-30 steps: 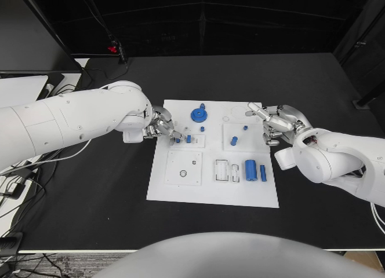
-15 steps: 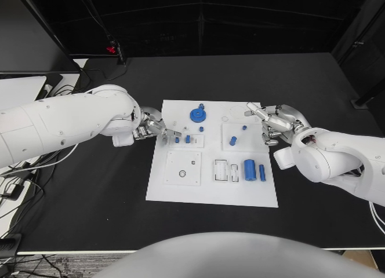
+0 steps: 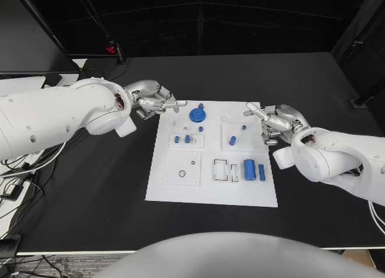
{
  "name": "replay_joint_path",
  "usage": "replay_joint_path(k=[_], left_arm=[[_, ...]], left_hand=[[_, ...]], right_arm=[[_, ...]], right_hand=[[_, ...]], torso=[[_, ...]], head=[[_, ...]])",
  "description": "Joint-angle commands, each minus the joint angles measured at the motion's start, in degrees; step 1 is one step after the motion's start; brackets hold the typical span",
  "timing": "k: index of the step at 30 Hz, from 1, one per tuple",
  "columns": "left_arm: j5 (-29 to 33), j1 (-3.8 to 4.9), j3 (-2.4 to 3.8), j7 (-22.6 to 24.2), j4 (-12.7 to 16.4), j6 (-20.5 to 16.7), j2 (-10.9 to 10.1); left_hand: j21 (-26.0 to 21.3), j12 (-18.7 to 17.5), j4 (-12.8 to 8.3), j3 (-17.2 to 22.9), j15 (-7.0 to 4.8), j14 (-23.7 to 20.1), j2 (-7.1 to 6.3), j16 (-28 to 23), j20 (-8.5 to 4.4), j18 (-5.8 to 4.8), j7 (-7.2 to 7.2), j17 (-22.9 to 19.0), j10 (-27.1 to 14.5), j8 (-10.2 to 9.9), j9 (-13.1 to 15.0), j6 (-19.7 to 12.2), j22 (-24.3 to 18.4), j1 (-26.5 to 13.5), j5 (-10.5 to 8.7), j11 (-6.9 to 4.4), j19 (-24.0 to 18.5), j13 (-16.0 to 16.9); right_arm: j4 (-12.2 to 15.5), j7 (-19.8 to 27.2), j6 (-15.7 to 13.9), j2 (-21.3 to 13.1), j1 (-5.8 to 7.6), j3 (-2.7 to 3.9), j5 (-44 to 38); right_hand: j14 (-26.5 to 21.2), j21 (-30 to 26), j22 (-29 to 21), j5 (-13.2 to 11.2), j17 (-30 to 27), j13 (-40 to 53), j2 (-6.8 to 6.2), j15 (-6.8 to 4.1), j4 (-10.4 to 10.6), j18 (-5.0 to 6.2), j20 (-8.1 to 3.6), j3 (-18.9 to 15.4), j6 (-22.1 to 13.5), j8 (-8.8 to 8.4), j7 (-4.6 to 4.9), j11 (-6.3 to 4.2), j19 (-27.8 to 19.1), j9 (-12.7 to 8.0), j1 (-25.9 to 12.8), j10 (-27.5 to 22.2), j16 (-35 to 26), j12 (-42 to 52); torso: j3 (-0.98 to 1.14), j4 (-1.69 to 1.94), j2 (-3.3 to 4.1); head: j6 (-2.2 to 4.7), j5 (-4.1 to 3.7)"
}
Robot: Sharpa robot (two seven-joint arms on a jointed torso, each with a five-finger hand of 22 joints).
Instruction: Assemble the parts on the task board
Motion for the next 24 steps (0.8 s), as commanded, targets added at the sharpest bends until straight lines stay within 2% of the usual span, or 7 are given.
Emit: replay_joint_path(k=[1,6,9,14,18,21,24], left_arm=[[6.81,-0.09,0.06,14.96,-0.53,-10.97,0.99],[7.24,-0.94,0.05,18.98,-2.86,-14.34,3.67],[5.26,-1.71,0.05,20.36,-4.44,-16.36,5.35],[-2.01,-3.02,0.05,22.17,-6.93,-20.45,8.06],[-10.83,-3.89,0.05,22.59,-8.63,-22.87,9.94],[-17.07,-4.35,0.05,22.5,-9.56,-23.61,10.97],[-24.72,-4.87,0.05,22.53,-10.86,-23.53,12.04]], left_hand=[[0.05,-15.92,-0.52,0.32,1.07,6.05,-0.16,0.05,0.88,0.5,0.85,15.1,-12.55,-1.1,-2.51,-2.12,13.91,5.25,1.88,1.2,3.09,-11.78],[2.52,-31.46,-1.13,1.67,3.79,6.05,-2.79,0.05,2.8,-0.37,3.71,15.1,-21.92,-4.8,-8.16,-5.12,15.09,16.18,7.05,4.35,5.98,-25.44],[2.52,-34.96,-0.96,2.29,4.46,6.05,-3.63,0.05,3.7,-0.37,4.39,15.1,-22.08,-6.34,-11.18,-5.14,15.09,20.37,8.71,5.05,5.98,-30.63],[2.52,-38.07,-0.3,3.47,4.71,6.05,-4.44,0.05,4.4,-0.37,4.66,15.1,-18.63,-9.18,-18.05,-3.27,15.09,25.7,8.75,5.25,5.98,-39.67],[2.52,-40.69,0.14,5.77,4.16,6.05,-4.59,0.05,3.85,-0.37,3.81,15.1,-14.13,-11.8,-24.67,1.12,15.09,29.42,5.91,4.78,5.98,-48.25],[2.52,-42.37,-0.18,8.2,4.1,6.05,-3.95,0.05,3.81,-0.37,3.91,15.1,-13.57,-13.12,-27.26,3.13,15.09,32.63,2.04,4.68,5.98,-51.7],[2.52,-43.7,-0.14,9.35,4.23,6.05,-4.51,0.05,3.92,-0.37,3.96,15.1,-13.27,-14.28,-29.29,4.74,15.09,33.77,-0.73,4.75,5.98,-54.34]], right_arm=[[0.09,0.22,-0.01,0.11,0.05,0.02,-0.15],[0.1,0.32,0.09,0.17,0.05,0.02,-0.15],[0.11,0.49,0.12,0.21,0.05,0.02,-0.15],[0.11,1.58,0.11,0.19,0.05,0.02,-0.15],[0.13,2.93,0.14,0.19,0.05,0.02,-0.15],[0.24,3.89,0.0,0.22,0.05,0.02,-0.15],[0.29,4.8,-0.13,0.26,0.05,0.02,-0.15]], right_hand=[[5.95,-0.34,10.99,0.27,15.1,15.08,0.55,0.34,0.14,0.86,-0.1,-0.35,-0.29,0.3,1.5,0.16,-0.32,-0.08,0.0,6.06,0.14,0.15],[5.95,-0.34,10.99,0.27,15.1,15.08,0.55,0.34,0.14,0.86,-0.1,-0.35,-0.29,0.3,1.5,0.16,-0.32,-0.08,0.0,6.06,0.14,0.15],[5.95,-0.34,10.99,0.27,15.1,15.08,0.55,0.34,0.14,0.86,-0.1,-0.35,-0.29,0.3,1.5,0.16,-0.32,-0.08,0.0,6.06,0.14,0.15],[5.95,-0.33,10.99,0.26,15.1,15.08,0.55,0.33,0.14,0.85,-0.1,-0.37,-0.31,0.33,1.5,0.16,-0.3,-0.08,0.01,6.06,0.14,0.15],[5.95,-0.33,10.99,0.24,15.1,15.08,0.56,0.33,0.14,0.85,-0.1,-0.39,-0.31,0.35,1.5,0.16,-0.3,-0.08,0.01,6.06,0.14,0.15],[5.95,-0.28,11.01,0.21,15.1,15.08,0.56,0.33,0.15,0.84,-0.1,-0.41,-0.33,0.37,1.5,0.16,-0.25,-0.09,0.01,6.06,0.14,0.15],[5.95,-0.18,11.06,0.17,15.1,15.08,0.55,0.33,0.15,0.8,-0.1,-0.43,-0.35,0.38,1.5,0.16,-0.16,-0.09,0.01,6.06,0.14,0.15]], torso=[[-0.03,-0.03,0.06],[-0.04,-0.04,0.05],[-0.04,-0.09,0.04],[-0.05,0.0,0.1],[-0.04,-0.07,0.04],[-0.02,-0.09,0.06],[-0.01,-0.06,0.03]], head=[[0.0,0.19],[0.04,0.14],[0.26,0.18],[0.52,-0.14],[0.68,-0.35],[0.97,-0.67],[1.29,-1.01]])
